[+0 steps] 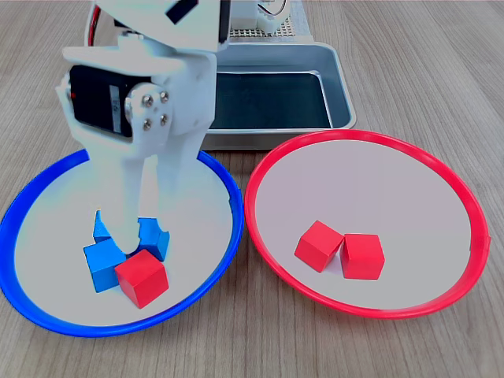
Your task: Relocate any red block in the blue dish to the red dish, correcting any misplacement.
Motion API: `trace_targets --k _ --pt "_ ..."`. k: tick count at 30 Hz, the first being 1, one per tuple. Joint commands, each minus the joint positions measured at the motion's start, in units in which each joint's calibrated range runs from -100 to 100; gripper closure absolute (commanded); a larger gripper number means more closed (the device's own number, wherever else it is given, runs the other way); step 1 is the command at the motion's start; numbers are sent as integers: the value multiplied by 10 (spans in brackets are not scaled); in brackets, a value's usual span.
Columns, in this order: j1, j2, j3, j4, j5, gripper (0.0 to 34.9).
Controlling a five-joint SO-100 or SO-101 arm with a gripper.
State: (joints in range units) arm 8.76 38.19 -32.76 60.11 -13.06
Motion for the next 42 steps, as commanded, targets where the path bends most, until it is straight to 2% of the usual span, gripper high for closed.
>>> trace_targets --k 1,4,23,42 --pt "-6 4 -37 -7 -8 233" --pt "-8 17 -54 -7 -18 214" --pt "13 59 -98 -19 -22 187" --pt "15 65 -61 -51 -36 211"
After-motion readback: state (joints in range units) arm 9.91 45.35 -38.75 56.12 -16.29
